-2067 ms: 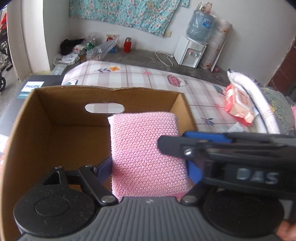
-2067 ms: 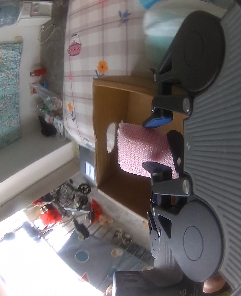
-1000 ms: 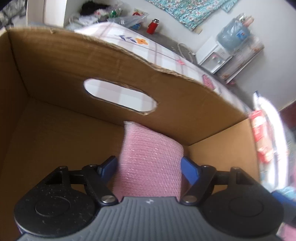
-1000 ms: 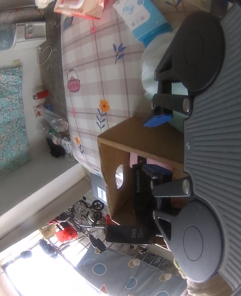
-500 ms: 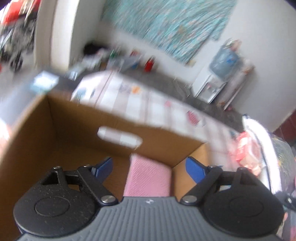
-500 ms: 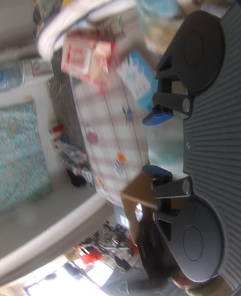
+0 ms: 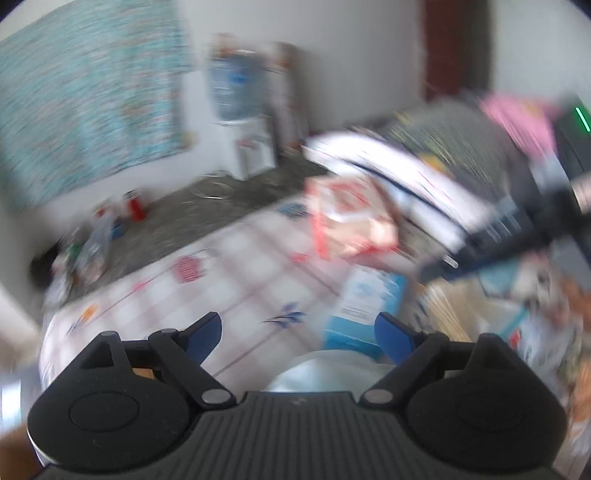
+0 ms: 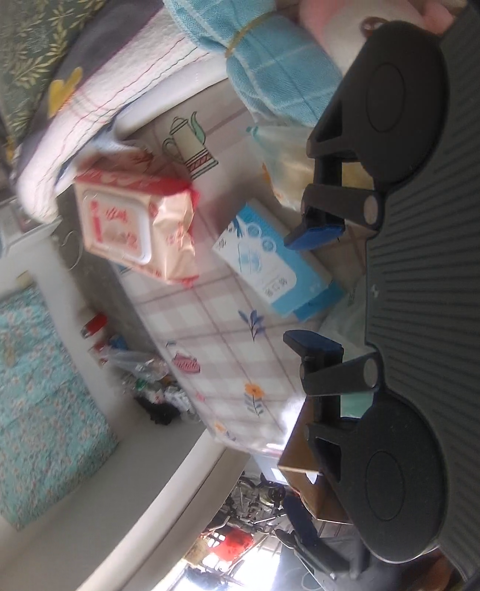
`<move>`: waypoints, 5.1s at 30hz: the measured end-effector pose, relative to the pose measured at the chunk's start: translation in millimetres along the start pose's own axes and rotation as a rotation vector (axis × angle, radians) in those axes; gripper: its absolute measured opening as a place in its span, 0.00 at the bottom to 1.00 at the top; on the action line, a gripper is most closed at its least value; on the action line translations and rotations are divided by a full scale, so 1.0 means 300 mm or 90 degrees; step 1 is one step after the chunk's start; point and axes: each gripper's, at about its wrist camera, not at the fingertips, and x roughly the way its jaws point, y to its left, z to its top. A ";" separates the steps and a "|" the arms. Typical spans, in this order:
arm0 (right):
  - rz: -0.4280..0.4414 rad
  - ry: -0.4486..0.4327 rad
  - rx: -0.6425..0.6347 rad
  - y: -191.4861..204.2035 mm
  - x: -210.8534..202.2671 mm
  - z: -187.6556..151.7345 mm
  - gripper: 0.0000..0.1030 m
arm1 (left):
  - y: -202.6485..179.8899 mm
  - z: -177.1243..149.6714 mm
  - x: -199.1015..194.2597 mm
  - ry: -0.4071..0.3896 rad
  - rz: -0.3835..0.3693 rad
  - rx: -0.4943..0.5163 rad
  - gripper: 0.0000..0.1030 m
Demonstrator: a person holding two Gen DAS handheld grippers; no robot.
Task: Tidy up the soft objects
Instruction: 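Reach both grippers to the blue-and-white bandage box and grasp it, then lift the bandage box with both grippers and carry it over the cardboard box, then lower the bandage box beside the pink pad and open both grippers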
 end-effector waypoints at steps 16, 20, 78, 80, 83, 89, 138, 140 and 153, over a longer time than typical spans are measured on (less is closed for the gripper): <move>-0.029 0.177 0.117 -0.212 0.284 0.236 0.52 | -0.141 0.058 0.512 0.197 -0.063 0.076 0.85; -0.025 0.229 0.124 -0.223 0.387 0.247 0.53 | -0.141 0.051 0.557 0.251 -0.050 0.064 0.79; 0.059 0.178 0.170 -0.196 0.535 0.198 0.39 | 0.119 0.072 0.630 0.269 -0.105 -0.240 0.57; 0.066 0.177 0.183 -0.203 0.535 0.201 0.39 | 0.115 0.082 0.615 0.262 -0.095 -0.241 0.51; 0.062 0.162 0.179 -0.201 0.523 0.204 0.39 | 0.111 0.096 0.576 0.248 -0.101 -0.231 0.50; 0.071 0.127 0.166 -0.158 0.446 0.234 0.38 | 0.090 0.125 0.468 0.204 -0.079 -0.202 0.50; 0.100 0.276 -0.117 1.083 0.702 -0.301 0.38 | 0.861 -0.604 -0.079 0.196 0.089 -0.480 0.50; 0.090 0.279 -0.113 1.065 0.737 -0.300 0.38 | 0.861 -0.610 -0.047 0.207 0.089 -0.476 0.50; 0.134 0.252 -0.133 1.063 0.662 -0.270 0.38 | 0.840 -0.588 -0.084 0.188 0.089 -0.489 0.56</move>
